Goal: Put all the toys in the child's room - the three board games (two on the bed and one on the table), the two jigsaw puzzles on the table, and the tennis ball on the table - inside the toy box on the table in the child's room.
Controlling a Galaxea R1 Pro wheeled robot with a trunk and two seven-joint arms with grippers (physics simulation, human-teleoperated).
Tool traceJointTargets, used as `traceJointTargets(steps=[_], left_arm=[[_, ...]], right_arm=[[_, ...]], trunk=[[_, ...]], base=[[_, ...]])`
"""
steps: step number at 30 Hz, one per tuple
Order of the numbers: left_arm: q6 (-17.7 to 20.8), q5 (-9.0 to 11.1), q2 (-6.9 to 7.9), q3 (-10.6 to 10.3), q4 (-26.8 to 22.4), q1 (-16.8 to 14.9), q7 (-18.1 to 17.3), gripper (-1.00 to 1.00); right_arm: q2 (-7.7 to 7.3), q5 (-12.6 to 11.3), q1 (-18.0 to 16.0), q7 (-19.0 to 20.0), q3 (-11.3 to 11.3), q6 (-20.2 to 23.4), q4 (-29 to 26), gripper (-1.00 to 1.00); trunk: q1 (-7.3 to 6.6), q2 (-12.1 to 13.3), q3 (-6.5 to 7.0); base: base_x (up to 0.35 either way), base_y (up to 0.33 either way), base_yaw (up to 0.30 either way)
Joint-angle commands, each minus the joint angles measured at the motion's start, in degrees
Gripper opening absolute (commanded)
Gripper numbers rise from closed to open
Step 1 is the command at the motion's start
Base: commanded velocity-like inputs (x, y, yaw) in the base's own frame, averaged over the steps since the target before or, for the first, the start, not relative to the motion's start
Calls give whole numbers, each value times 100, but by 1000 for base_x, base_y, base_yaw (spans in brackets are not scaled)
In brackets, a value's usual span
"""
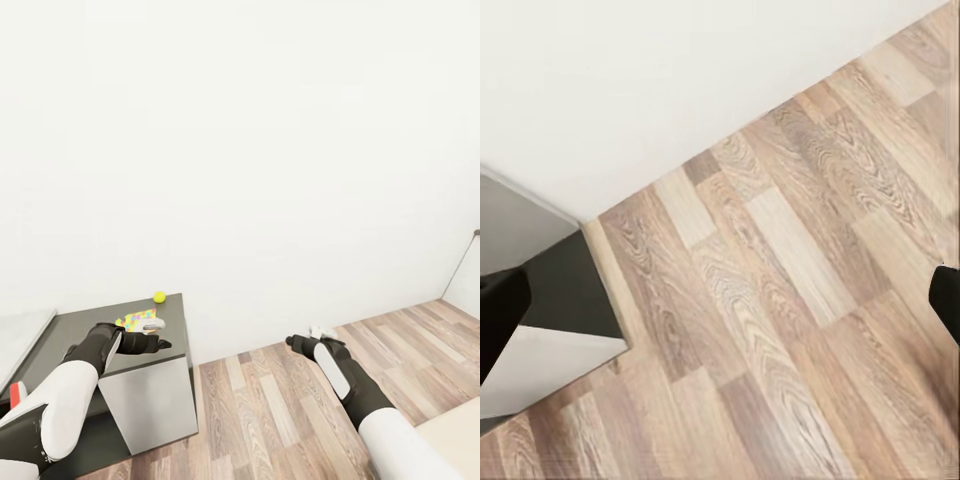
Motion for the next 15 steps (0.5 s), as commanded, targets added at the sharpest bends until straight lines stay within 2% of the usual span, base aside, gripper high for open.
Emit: traceJointTargets(steps=[1,6,15], left_arm=[[29,-52,-5,50,-8,-7,-44,100],[32,-54,-10,45,-8,-7,-44,100],[30,-56,-7,49,-8,-7,-47,100]], right_arm=[[4,44,-2,-55,24,-15,-5,100],[47,256,4,-52,11,-48,157,100],[64,327,6,-46,23,-61,354,100]], trunk=[[4,-14,-15],[4,-14,-17],[4,-14,-17]], base=[[0,-33,0],[-26,-55,0],[-22,-28,0]])
